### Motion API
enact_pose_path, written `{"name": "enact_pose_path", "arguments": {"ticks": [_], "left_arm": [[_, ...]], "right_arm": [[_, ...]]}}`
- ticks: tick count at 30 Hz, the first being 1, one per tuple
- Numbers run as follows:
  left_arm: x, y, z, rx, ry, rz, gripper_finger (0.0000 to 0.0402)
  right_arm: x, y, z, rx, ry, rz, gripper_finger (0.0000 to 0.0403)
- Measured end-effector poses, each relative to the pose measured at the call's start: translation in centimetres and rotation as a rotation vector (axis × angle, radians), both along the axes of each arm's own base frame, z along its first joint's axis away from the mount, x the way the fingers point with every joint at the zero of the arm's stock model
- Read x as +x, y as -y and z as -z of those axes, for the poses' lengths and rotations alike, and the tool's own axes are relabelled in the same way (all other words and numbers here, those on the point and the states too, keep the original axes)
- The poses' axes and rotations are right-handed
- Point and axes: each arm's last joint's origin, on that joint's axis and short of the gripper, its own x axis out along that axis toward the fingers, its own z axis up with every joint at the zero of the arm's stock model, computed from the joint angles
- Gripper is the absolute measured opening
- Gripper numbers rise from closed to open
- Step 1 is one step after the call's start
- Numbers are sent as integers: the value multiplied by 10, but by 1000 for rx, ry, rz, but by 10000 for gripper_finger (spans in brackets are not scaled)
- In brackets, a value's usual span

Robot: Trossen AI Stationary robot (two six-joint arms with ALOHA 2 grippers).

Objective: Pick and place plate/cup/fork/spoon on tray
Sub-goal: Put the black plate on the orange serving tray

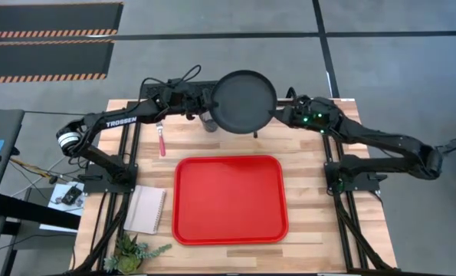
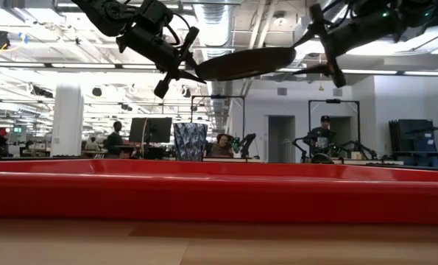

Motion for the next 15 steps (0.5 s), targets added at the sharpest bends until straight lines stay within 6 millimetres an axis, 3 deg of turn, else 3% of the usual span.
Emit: {"name": "enact_pose_path", "arguments": {"ticks": [9,15], "left_arm": [[2,5,2,-11,-18,43,9],[18,35,3,-47,-21,154,9]], "right_arm": [[-39,-4,-15,-37,10,146,270],[-62,-1,-16,-70,-54,272,270]]}}
